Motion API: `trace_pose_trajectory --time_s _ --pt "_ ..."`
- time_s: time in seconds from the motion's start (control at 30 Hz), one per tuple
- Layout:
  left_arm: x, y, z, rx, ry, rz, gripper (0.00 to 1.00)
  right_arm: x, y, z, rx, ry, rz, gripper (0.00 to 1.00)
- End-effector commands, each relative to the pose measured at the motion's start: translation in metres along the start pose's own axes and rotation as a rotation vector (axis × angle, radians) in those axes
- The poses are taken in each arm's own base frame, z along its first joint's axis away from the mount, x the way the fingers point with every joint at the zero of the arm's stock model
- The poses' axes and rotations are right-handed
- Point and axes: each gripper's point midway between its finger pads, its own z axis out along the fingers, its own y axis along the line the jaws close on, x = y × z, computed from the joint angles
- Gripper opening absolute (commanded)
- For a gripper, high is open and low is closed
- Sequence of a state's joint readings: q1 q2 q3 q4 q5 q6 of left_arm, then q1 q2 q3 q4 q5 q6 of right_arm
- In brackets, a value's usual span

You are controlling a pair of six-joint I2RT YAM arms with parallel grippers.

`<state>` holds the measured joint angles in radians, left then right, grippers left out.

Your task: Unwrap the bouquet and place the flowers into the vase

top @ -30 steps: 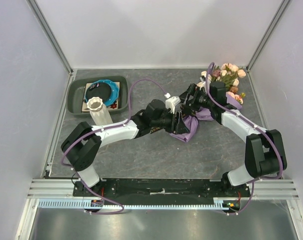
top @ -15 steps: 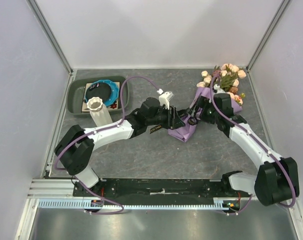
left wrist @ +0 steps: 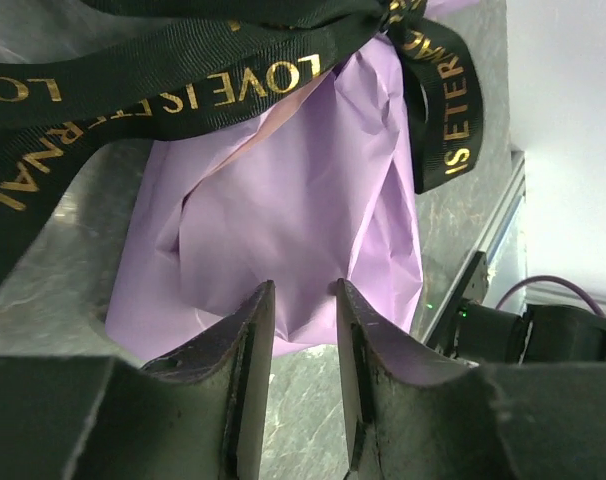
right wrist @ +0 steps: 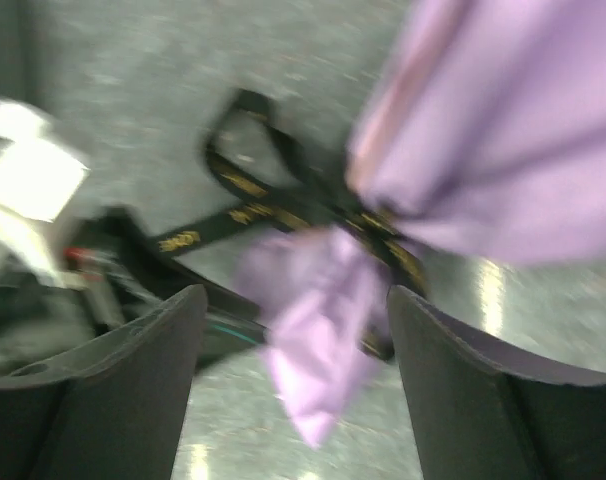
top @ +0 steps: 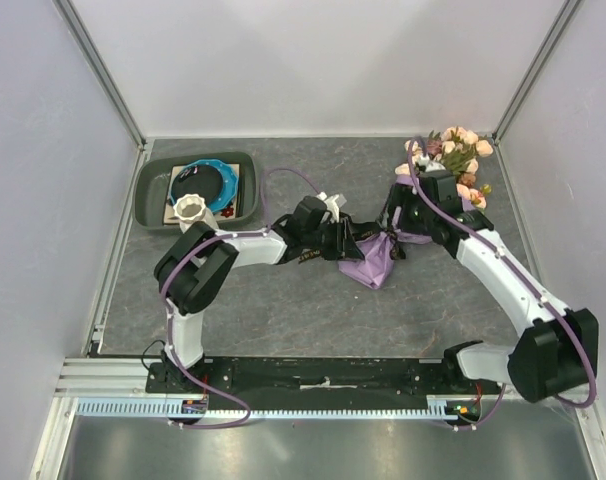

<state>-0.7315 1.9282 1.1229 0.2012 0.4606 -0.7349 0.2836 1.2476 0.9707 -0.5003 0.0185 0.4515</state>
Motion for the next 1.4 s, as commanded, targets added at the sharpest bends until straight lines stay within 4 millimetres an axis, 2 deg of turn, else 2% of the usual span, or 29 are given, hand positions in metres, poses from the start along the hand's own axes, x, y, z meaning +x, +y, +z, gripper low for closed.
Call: trace_pose_trajectory --time_s 0.0,0.07,0.1,0.13,0.17,0.2,0.27,0.33,0.37,0.4,0.43,0.47,0.5,0.53,0.67,0.8,0.83,0.9,0.97,1.0,1.03,1.07,1.1,1.13,1.17,1.23,1.27,1.3,1.37 --pt "0.022 -0.038 0.015 0.161 0.036 -0.052 0.37 -0.020 0.062 0.012 -0.253 0.023 0.059 0.77" --pt "0.039 -0.055 0.018 0.195 0.055 -0.025 0.37 -0.006 0.065 0.030 -0.268 0.080 0.090 0.70" --pt "0.046 -0.053 0.017 0.182 0.058 -0.029 0.37 0.000 0.060 0.035 -0.252 0.094 0.096 0.64" --pt "0.046 -0.058 0.014 0.202 0.038 -0.017 0.37 0.004 0.053 0.042 -0.218 0.090 0.101 0.61" --pt "0.043 -0.066 0.006 0.223 0.015 -0.011 0.37 0.017 0.044 0.046 -0.192 0.110 0.103 0.59" --pt "0.046 -0.062 0.000 0.215 0.003 -0.008 0.40 0.022 0.038 0.048 -0.173 0.110 0.100 0.58" --pt "0.038 -0.069 -0.016 0.229 -0.022 0.033 0.45 0.040 0.015 0.052 -0.091 0.115 0.091 0.58" --pt "0.035 -0.060 -0.030 0.203 -0.029 0.032 0.51 0.056 -0.010 0.050 -0.022 0.127 0.096 0.58" --pt "0.026 -0.069 -0.043 0.218 -0.065 0.055 0.53 0.056 -0.023 0.049 0.023 0.110 0.096 0.58" --pt "0.027 -0.061 -0.050 0.199 -0.072 0.049 0.55 0.057 -0.032 0.047 0.046 0.099 0.089 0.58" --pt "0.016 -0.054 -0.058 0.180 -0.104 0.041 0.57 0.055 -0.040 0.042 0.060 0.084 0.091 0.58" --pt "0.014 -0.047 -0.063 0.154 -0.111 0.034 0.59 0.051 -0.048 0.039 0.096 0.058 0.074 0.58" --pt "0.008 -0.045 -0.071 0.140 -0.129 0.036 0.64 0.050 -0.049 0.037 0.095 0.055 0.039 0.59" --pt "0.001 -0.036 -0.075 0.118 -0.141 0.027 0.66 0.046 -0.046 0.033 0.075 0.046 0.014 0.60" --pt "-0.002 -0.012 -0.071 0.024 -0.109 0.028 0.69 0.038 -0.026 0.024 -0.042 0.052 -0.065 0.69" --pt "0.000 -0.006 -0.060 0.019 -0.084 0.017 0.64 0.026 -0.011 0.016 -0.078 0.041 -0.091 0.70" --pt "0.002 -0.003 -0.056 0.019 -0.073 0.009 0.63 0.022 -0.003 0.016 -0.091 0.049 -0.120 0.69" --pt "0.001 -0.001 -0.052 0.015 -0.070 -0.005 0.61 0.022 0.000 0.021 -0.059 0.073 -0.151 0.68" --pt "0.000 0.007 -0.046 -0.012 -0.070 -0.012 0.62 0.010 0.010 0.022 -0.038 0.054 -0.195 0.65" --pt "-0.005 0.007 -0.044 -0.017 -0.079 0.001 0.64 0.015 0.008 0.028 -0.010 0.087 -0.208 0.65" --pt "-0.002 0.013 -0.042 -0.052 -0.060 -0.001 0.64 0.006 0.014 0.029 -0.009 0.072 -0.218 0.62" --pt "-0.001 0.029 -0.035 -0.110 -0.050 0.000 0.66 0.005 0.015 0.031 -0.007 0.082 -0.232 0.58" --pt "-0.010 0.025 -0.032 -0.118 -0.058 0.008 0.66 0.014 0.015 0.040 -0.007 0.136 -0.251 0.55" --pt "-0.007 0.032 -0.032 -0.150 -0.037 -0.007 0.65 0.010 0.026 0.041 -0.029 0.139 -0.277 0.52" --pt "-0.014 0.028 -0.034 -0.155 -0.061 -0.015 0.59 0.017 0.037 0.042 -0.081 0.173 -0.304 0.50" --pt "-0.014 0.021 -0.045 -0.123 -0.110 -0.014 0.54 0.031 0.055 0.047 -0.113 0.195 -0.380 0.50" --pt "-0.009 0.021 -0.051 -0.082 -0.165 -0.011 0.54 0.035 0.061 0.049 -0.124 0.195 -0.401 0.50" --pt "-0.019 -0.001 -0.070 -0.020 -0.237 0.017 0.54 0.041 0.071 0.056 -0.154 0.193 -0.425 0.50" --pt "-0.008 -0.003 -0.086 0.010 -0.277 0.021 0.55 0.051 0.079 0.064 -0.193 0.212 -0.439 0.51"
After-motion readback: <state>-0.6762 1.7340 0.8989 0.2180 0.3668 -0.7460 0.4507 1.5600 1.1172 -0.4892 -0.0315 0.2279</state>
